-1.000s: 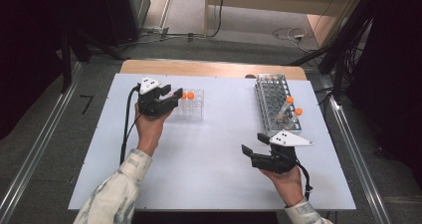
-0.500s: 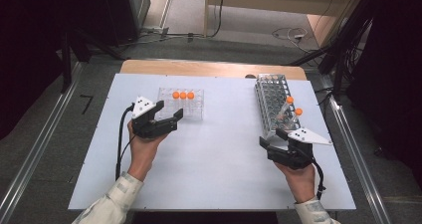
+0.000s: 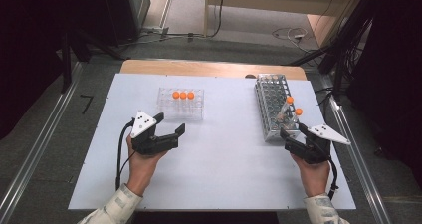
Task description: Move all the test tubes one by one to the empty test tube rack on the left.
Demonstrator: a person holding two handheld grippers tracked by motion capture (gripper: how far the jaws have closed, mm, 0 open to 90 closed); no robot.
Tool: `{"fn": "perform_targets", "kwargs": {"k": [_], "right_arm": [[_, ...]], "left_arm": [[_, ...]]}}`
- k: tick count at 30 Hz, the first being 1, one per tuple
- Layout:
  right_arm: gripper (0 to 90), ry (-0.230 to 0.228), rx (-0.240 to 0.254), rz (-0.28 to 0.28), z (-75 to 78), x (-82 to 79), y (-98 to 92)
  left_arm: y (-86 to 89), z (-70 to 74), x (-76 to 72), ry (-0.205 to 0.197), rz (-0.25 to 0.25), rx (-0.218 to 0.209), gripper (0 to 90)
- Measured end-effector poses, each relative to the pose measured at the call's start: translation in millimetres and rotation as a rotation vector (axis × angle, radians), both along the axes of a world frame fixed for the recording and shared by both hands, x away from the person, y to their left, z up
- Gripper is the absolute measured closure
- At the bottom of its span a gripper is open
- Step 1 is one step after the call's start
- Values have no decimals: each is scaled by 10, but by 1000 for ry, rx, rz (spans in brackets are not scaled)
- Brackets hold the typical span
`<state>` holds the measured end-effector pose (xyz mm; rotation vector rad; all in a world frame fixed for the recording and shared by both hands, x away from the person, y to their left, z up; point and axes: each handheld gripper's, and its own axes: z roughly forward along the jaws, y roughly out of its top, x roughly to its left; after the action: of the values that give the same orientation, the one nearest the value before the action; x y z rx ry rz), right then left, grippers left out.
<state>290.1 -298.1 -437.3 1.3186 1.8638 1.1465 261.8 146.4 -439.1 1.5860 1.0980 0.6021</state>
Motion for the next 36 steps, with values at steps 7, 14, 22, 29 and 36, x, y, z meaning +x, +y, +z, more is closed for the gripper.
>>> {"fn": "perform_targets", "kwargs": {"k": [7,14,22,29,36], "right_arm": [[331,-11,-20,-87,-57,199,-109],[393,-11,-51,-114,-142,373,-120],[505,-21,-55,-123,-174,487,-128],[594,-17,-60,-124,-191,522,-130],[640,-14,-67,-117,-201,527,-119]], "left_arm": [[-40,-23,-26,9,-27,-8,171],[-62,-32,-28,12,-39,-6,178],[-58,-38,-25,19,-32,-5,173],[-70,-47,-23,20,-33,0,163],[-74,-54,-19,26,-36,-1,163]]}}
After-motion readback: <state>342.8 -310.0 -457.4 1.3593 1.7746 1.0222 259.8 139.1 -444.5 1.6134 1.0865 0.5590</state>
